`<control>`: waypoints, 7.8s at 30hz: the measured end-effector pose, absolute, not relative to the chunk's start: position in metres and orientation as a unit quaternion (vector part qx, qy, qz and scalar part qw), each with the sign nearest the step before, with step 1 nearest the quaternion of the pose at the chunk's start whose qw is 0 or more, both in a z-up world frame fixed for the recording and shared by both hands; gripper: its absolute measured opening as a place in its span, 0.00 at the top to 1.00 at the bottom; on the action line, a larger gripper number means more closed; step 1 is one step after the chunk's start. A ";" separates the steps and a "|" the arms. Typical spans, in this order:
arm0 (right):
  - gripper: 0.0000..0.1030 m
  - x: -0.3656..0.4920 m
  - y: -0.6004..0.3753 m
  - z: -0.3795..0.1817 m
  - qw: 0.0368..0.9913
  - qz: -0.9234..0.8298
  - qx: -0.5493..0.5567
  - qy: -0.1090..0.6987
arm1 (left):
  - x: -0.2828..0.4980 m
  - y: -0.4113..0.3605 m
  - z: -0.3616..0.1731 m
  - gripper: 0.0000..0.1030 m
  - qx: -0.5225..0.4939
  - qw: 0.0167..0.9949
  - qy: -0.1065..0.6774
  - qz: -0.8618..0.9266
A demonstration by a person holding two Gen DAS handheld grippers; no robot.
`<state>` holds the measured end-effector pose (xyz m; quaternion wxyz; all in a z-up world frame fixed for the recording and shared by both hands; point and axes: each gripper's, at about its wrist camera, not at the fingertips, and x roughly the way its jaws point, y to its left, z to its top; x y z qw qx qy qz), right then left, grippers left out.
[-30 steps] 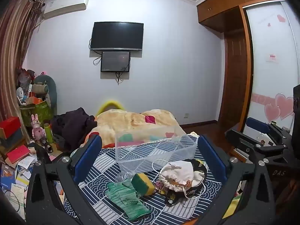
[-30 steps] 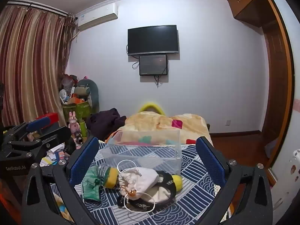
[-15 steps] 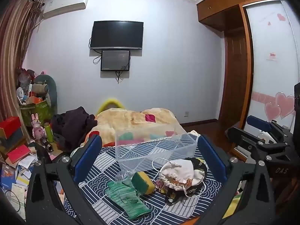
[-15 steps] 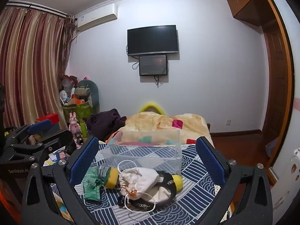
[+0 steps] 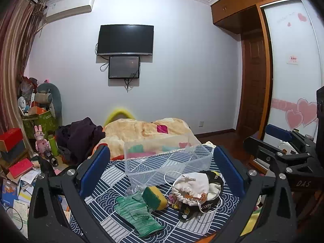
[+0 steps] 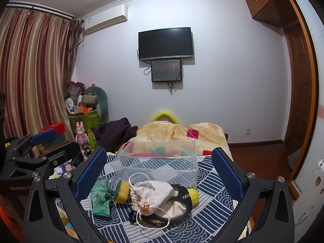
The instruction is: Organize soft objects
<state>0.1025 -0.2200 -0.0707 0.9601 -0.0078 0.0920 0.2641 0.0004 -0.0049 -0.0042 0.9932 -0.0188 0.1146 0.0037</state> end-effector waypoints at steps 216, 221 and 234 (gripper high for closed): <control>0.86 0.186 -0.208 -0.098 0.935 0.300 -0.059 0.178 | 0.116 0.039 -0.064 0.71 -0.070 0.952 0.291 -0.067; 0.86 0.194 -0.198 -0.080 0.940 0.300 -0.055 0.151 | 0.131 0.048 -0.044 0.71 -0.071 0.962 0.259 -0.045; 0.85 0.254 -0.154 -0.081 0.949 0.267 -0.048 0.158 | 0.195 0.061 -0.076 0.71 -0.047 0.949 0.312 -0.007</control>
